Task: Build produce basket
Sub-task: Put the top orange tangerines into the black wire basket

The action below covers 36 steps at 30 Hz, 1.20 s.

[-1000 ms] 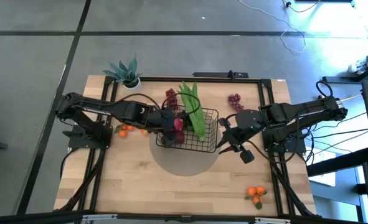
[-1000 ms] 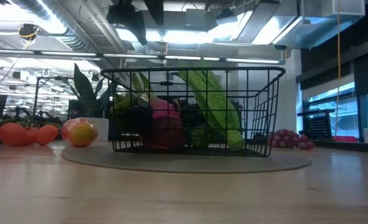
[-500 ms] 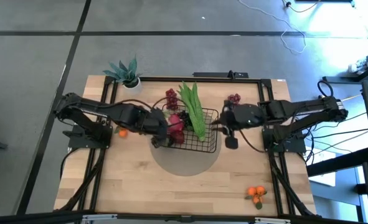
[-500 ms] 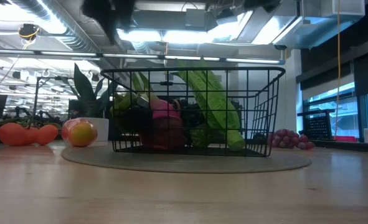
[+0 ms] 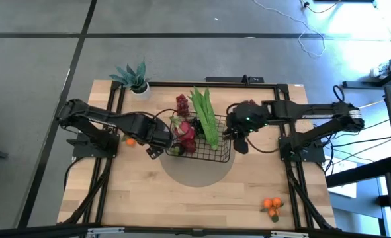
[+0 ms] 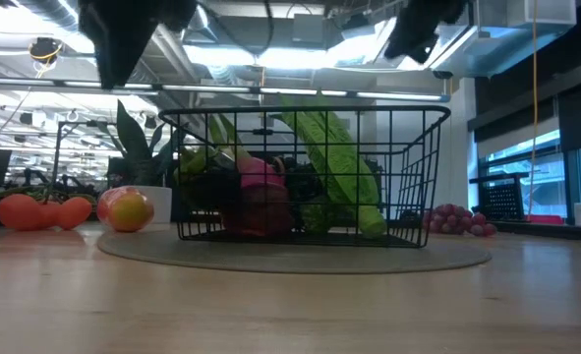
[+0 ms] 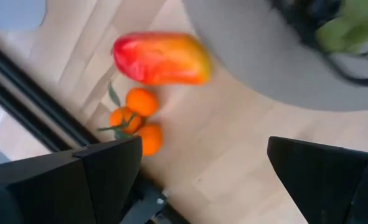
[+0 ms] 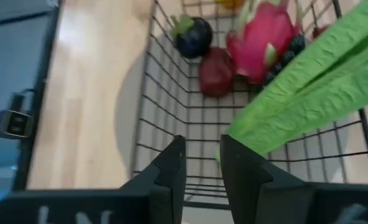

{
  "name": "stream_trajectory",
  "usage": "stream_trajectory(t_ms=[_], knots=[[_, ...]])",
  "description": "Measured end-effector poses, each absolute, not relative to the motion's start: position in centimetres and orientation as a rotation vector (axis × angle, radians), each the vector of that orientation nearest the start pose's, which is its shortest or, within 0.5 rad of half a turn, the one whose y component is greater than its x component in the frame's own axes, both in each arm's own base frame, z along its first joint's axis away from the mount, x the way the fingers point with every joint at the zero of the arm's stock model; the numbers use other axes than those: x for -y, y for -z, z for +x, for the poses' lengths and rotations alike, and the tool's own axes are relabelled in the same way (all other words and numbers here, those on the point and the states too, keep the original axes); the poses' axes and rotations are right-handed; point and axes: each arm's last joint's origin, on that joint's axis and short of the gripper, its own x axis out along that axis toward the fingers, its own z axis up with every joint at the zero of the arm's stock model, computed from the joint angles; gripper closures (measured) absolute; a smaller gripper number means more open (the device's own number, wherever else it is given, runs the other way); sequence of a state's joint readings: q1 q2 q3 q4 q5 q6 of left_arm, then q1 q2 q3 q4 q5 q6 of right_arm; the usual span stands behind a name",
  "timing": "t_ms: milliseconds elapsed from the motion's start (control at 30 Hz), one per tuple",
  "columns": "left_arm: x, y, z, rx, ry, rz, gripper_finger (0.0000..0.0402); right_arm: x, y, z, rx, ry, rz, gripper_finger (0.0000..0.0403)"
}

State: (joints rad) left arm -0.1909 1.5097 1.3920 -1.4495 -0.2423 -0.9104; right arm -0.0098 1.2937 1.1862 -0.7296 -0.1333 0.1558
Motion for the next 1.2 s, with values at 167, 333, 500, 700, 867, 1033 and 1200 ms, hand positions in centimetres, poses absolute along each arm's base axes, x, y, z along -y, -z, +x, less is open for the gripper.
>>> stream_trajectory(t_ms=[167,333,500,700,867,1033,1200], knots=[[4.1,-27.3,24.7,-1.411,-0.737,-0.366,0.0066,0.6,-30.0,27.5,-0.934,-0.021,0.222,0.0318],[4.1,-24.7,25.0,-1.391,-0.687,-0.347,0.0066,1.0,-28.3,28.3,-1.035,-0.024,0.286,0.0318],[4.2,-23.3,25.4,-1.358,-0.619,-0.316,0.0066,1.3,-26.7,29.3,-1.089,0.033,0.264,0.0318],[4.3,-23.2,26.1,-1.301,-0.571,-0.320,0.0066,2.2,-24.7,30.3,-1.153,0.172,0.201,0.0318],[4.7,-23.4,26.9,-1.235,-0.489,-0.297,0.0066,3.2,-23.7,30.7,-1.186,0.255,0.173,0.0318],[4.8,-23.5,27.4,-1.188,-0.464,-0.313,0.0066,4.4,-23.4,30.5,-1.200,0.364,0.125,0.0318],[5.0,-23.6,27.8,-1.162,-0.431,-0.345,0.0066,5.5,-23.4,30.3,-1.206,0.411,0.067,0.0318]])
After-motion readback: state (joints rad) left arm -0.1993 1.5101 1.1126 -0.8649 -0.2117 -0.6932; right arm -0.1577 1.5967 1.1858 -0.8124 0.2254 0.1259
